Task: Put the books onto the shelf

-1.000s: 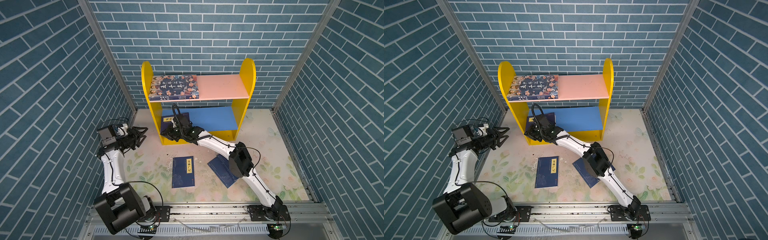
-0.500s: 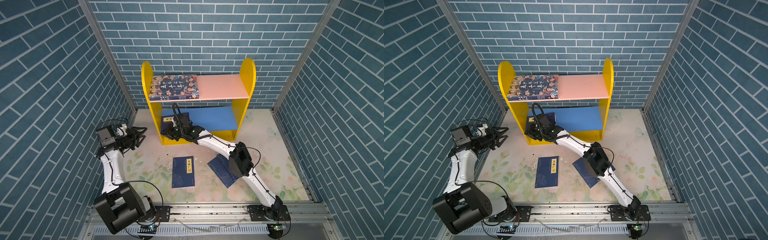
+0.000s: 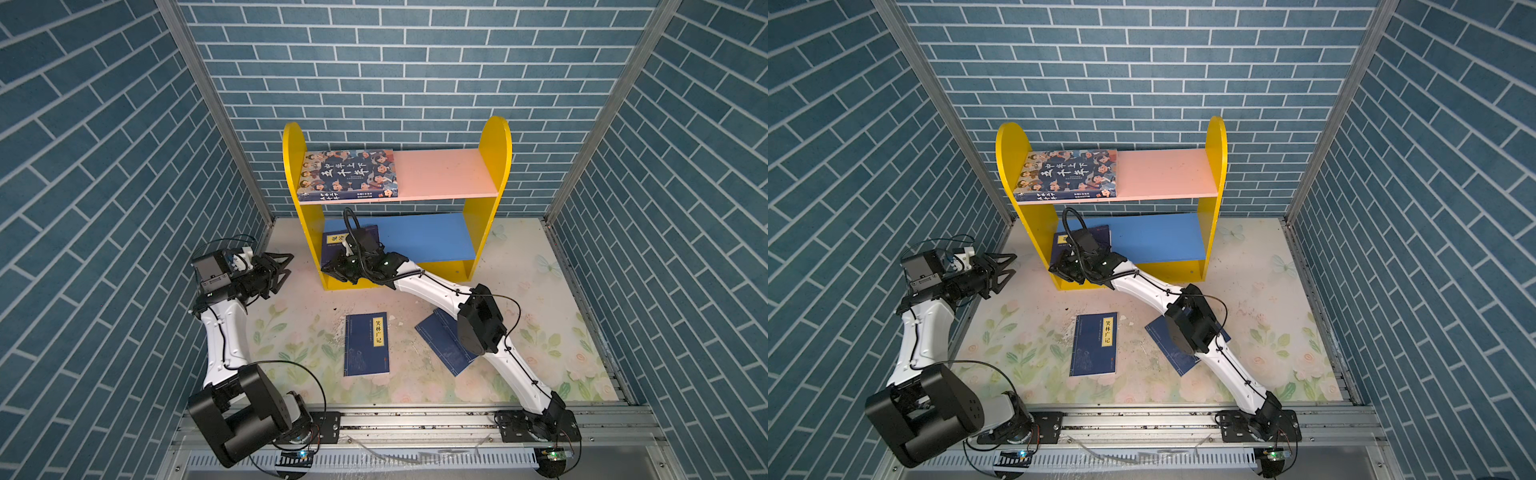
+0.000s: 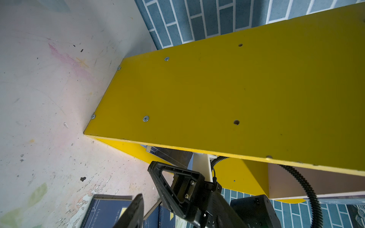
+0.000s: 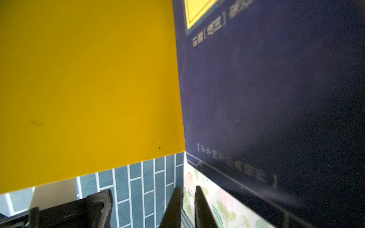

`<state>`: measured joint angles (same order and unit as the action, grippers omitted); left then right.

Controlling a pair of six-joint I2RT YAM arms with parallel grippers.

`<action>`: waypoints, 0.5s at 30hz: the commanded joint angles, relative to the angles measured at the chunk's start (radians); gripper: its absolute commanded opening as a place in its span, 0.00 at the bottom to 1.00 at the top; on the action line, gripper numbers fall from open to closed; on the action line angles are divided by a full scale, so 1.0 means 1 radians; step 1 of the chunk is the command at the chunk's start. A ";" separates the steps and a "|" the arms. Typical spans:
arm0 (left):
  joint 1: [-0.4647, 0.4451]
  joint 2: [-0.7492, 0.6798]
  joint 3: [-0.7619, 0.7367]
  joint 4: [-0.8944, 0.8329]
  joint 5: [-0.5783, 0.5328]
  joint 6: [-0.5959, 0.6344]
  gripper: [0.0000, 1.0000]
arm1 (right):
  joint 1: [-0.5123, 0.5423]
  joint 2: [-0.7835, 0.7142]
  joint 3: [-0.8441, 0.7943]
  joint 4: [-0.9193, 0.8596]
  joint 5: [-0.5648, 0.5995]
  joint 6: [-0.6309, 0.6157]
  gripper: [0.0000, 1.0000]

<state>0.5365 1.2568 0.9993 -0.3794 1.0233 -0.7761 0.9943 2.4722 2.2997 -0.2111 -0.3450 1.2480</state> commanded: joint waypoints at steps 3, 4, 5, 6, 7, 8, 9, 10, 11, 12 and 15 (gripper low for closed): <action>0.006 0.004 -0.013 0.011 0.016 0.004 0.57 | -0.008 0.031 0.038 -0.022 -0.011 -0.035 0.15; 0.006 0.004 -0.013 0.011 0.015 0.004 0.57 | -0.011 0.031 0.038 -0.023 -0.012 -0.036 0.15; 0.006 0.004 -0.013 0.011 0.015 0.004 0.57 | -0.010 0.031 0.039 -0.022 -0.015 -0.035 0.15; 0.006 0.004 -0.013 0.011 0.015 0.004 0.57 | -0.009 0.030 0.040 -0.019 -0.015 -0.037 0.15; 0.007 0.004 -0.013 0.011 0.016 0.003 0.57 | -0.008 0.029 0.041 -0.015 -0.019 -0.039 0.15; 0.006 0.004 -0.013 0.011 0.016 0.002 0.57 | -0.007 0.025 0.040 -0.013 -0.022 -0.040 0.15; 0.007 0.005 -0.011 0.013 0.015 0.001 0.57 | -0.006 0.021 0.040 -0.013 -0.025 -0.045 0.15; 0.007 0.006 -0.011 0.014 0.015 0.001 0.57 | -0.002 0.018 0.038 -0.014 -0.026 -0.051 0.15; 0.007 0.006 -0.011 0.016 0.015 0.001 0.57 | 0.000 0.012 0.034 -0.016 -0.026 -0.057 0.15; 0.007 0.007 -0.011 0.016 0.015 0.000 0.57 | 0.003 0.006 0.029 -0.021 -0.025 -0.060 0.15; 0.007 0.012 -0.011 0.017 0.015 -0.002 0.57 | 0.004 -0.005 0.008 -0.027 -0.023 -0.059 0.15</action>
<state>0.5373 1.2572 0.9993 -0.3759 1.0233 -0.7788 0.9932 2.4836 2.3093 -0.2173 -0.3561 1.2247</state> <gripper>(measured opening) 0.570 0.154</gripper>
